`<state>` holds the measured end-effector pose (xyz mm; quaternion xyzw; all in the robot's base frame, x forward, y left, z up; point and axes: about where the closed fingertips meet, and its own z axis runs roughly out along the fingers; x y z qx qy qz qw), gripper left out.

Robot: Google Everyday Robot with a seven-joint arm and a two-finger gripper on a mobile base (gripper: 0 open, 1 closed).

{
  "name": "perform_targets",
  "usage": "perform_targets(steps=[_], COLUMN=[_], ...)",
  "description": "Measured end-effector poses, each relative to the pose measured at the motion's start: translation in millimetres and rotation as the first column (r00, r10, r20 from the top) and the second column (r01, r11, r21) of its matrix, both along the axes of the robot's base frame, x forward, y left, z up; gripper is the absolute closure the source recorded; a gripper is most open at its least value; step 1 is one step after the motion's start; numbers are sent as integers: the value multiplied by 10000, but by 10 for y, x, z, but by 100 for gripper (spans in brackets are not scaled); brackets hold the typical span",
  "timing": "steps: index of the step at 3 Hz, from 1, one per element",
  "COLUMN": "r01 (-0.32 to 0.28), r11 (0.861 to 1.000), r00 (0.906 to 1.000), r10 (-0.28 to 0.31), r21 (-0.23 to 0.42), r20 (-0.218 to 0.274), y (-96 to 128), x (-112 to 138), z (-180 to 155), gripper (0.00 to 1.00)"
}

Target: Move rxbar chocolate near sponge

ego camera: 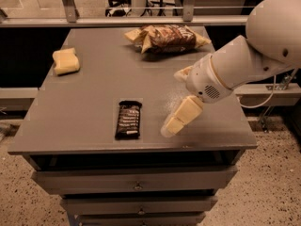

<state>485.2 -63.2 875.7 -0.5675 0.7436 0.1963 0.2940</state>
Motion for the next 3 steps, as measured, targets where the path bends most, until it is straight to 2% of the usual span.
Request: perform_targets(steps=[1, 2, 3], r01=[-1, 27, -127], r11=[10000, 9998, 9975], r00=[10000, 10000, 9995], r10=[1, -28, 106], r21=[0, 196, 691], r20=[0, 86, 299], y=[1, 96, 441], x=[0, 7, 61], z=[0, -24, -109], gripper=[0, 0, 0])
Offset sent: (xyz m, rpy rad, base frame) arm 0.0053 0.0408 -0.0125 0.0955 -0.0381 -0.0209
